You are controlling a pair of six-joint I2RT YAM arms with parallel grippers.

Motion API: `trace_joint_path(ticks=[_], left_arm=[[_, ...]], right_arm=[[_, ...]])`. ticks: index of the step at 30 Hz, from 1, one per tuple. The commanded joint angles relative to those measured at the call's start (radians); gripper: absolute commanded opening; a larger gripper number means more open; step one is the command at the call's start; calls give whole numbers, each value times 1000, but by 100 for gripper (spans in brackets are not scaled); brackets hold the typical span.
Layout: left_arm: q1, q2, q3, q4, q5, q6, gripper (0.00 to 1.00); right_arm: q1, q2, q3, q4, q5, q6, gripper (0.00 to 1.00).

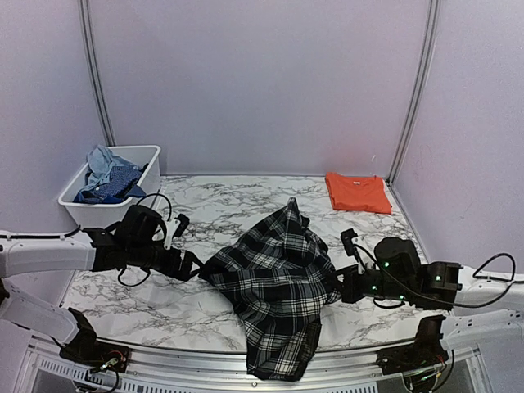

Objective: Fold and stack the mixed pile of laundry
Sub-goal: Pick up the crumpled skirt from the center of the board.

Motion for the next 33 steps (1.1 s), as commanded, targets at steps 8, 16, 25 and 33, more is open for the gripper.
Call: trace_joint_path(ticks=[8, 16, 25, 33], left_arm=[[2, 75, -134, 288, 137, -29, 81], [-89, 204, -112, 331, 109, 149, 74], [-99, 335, -64, 448, 104, 331, 73], [-107, 305, -36, 543, 103, 335, 10]], right_arm=[[-40, -149, -51, -88, 137, 238, 0], [-49, -132, -38, -90, 140, 228, 0], [-62, -146, -33, -116, 148, 229, 0], [-66, -154, 11, -167, 180, 225, 0]])
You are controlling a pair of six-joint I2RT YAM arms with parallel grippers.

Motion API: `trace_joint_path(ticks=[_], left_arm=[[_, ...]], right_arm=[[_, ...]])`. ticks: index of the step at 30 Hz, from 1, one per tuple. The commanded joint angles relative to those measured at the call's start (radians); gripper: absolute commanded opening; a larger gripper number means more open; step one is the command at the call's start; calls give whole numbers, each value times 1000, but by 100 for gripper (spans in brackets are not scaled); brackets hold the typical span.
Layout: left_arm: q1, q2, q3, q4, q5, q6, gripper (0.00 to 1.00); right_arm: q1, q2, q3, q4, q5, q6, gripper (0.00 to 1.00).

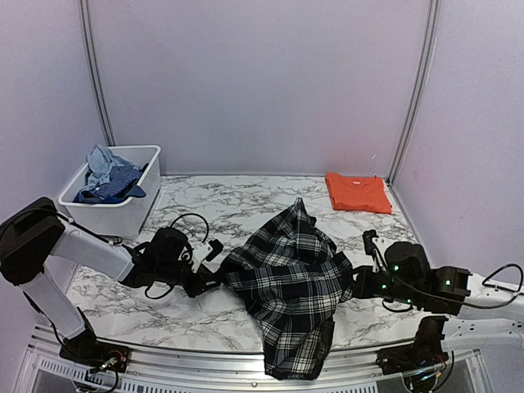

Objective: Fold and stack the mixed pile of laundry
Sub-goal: Pick up the crumpled skirt from the center of the board, then flatten out the crumpled skirt at the center of the board.

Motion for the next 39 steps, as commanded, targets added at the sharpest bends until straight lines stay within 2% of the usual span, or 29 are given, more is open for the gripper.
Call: trace_joint_path(ticks=[1, 4, 5, 8, 11, 13, 16, 18, 19, 20, 22, 23, 25, 26, 28, 30, 33, 37, 39], left_arm=[[-4, -97, 49, 40, -12, 27, 0], [26, -221, 136, -92, -47, 30, 0], [41, -240, 196, -195, -80, 50, 0], [104, -201, 501, -501, -192, 107, 0], [156, -117, 829, -718, -331, 150, 0], [173, -81, 999, -796, -397, 168, 0], [174, -88, 1110, -844, -459, 193, 0], [169, -145, 1065, -858, -422, 219, 0], [164, -202, 981, -859, -400, 231, 0], [154, -238, 902, -858, -366, 244, 0], [112, -366, 726, -858, -319, 281, 0], [80, -417, 648, -858, -328, 303, 0], [23, -488, 508, -859, -347, 301, 0], [2, -508, 453, -861, -360, 289, 0], [-50, -521, 371, -875, -401, 271, 0], [-104, -504, 315, -900, -447, 259, 0], [-169, -459, 273, -938, -478, 251, 0], [-195, -432, 245, -954, -492, 272, 0], [-195, -430, 240, -958, -508, 287, 0]], right_arm=[[-14, -19, 78, -60, 86, 11, 0], [-25, -21, 148, -58, 170, -37, 0], [-35, -14, 184, -48, 202, -70, 0], [-109, 52, 321, 14, 270, -231, 0], [-261, 186, 518, 118, 210, -439, 0], [-325, 270, 663, 171, 167, -537, 0], [-339, 348, 823, 225, 52, -701, 0], [-338, 344, 841, 219, -73, -782, 0], [-339, 326, 821, 191, -151, -782, 0], [-339, 306, 786, 154, -223, -751, 6], [-338, 253, 682, 81, -409, -639, 25], [-331, 217, 602, 69, -486, -567, 39], [-278, 124, 423, 70, -555, -391, 76], [-227, 62, 350, 74, -546, -346, 84], [-129, -75, 248, 57, -473, -275, 93], [-95, -139, 242, 1, -416, -255, 96], [-94, -111, 292, -103, -376, -291, 93], [-92, 81, 328, -136, -453, -369, 77], [-87, 192, 368, -143, -464, -432, 73]])
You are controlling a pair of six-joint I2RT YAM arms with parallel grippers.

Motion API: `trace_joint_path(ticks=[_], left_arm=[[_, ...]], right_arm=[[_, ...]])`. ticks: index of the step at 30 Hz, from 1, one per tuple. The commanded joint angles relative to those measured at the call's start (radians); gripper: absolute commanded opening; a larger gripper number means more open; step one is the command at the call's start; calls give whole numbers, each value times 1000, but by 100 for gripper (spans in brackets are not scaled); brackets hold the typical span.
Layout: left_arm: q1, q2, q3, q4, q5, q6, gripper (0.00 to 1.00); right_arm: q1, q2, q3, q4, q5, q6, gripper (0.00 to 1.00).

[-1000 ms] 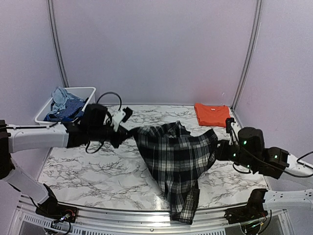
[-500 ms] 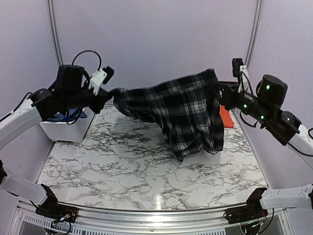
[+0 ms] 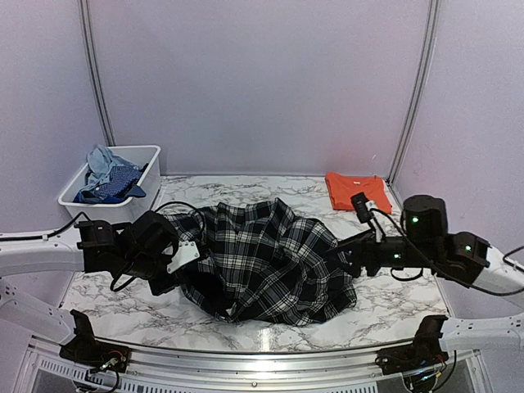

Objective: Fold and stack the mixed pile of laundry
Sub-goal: Flatten out the crumpled skirt at the center of the board.

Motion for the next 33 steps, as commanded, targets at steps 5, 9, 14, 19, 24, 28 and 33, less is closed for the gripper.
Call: trace_joint_path(ticks=[5, 9, 14, 19, 24, 28, 33], left_arm=[[-6, 2, -11, -23, -69, 35, 0], [-6, -3, -4, -22, -70, 25, 0], [-6, -27, -17, -22, -85, 21, 0], [-3, -54, -21, -20, -97, 16, 0], [19, -66, -7, -9, -85, -6, 0], [95, -73, 39, -6, -63, -68, 0], [228, -91, 192, -6, -119, -161, 0]], right_arm=[[12, 396, 191, -53, -35, -276, 76], [7, 510, 240, -26, -21, -394, 84], [-42, 612, 265, 59, -129, -468, 92], [-72, 764, 301, 78, -207, -543, 92], [-101, 841, 340, 126, -342, -580, 77], [-105, 875, 446, 7, -383, -631, 12], [-152, 751, 582, -61, -160, -591, 0]])
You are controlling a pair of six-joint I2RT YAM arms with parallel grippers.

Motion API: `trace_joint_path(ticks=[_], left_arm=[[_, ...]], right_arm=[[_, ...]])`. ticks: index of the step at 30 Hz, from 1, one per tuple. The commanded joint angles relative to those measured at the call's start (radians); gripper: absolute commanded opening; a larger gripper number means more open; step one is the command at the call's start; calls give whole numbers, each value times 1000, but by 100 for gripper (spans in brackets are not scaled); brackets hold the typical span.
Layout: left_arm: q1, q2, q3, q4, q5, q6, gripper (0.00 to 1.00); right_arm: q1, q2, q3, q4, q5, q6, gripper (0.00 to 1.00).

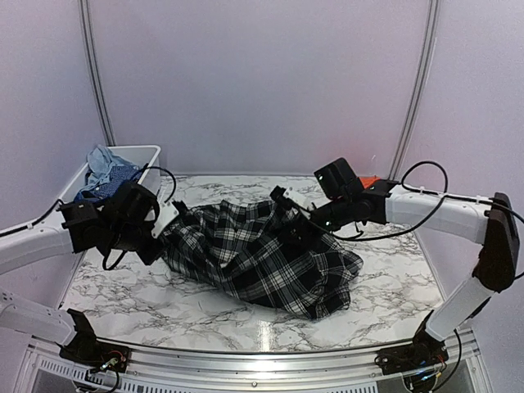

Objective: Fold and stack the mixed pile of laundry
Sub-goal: Flatten out the crumpled skirt at the center of the board.

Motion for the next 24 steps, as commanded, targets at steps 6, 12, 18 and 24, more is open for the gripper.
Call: trace_joint_path(ticks=[6, 12, 18, 24], left_arm=[[181, 142, 552, -69, -129, -207, 0], [181, 247, 903, -145, -15, -273, 0], [178, 123, 930, -100, 196, -244, 0], [176, 83, 939, -96, 191, -205, 0]], right_arm=[[-166, -257, 316, 107, 425, 39, 0], [-169, -169, 625, -74, 371, 22, 0], [-134, -291, 611, -52, 327, 105, 0], [-108, -309, 621, -107, 361, 125, 0]])
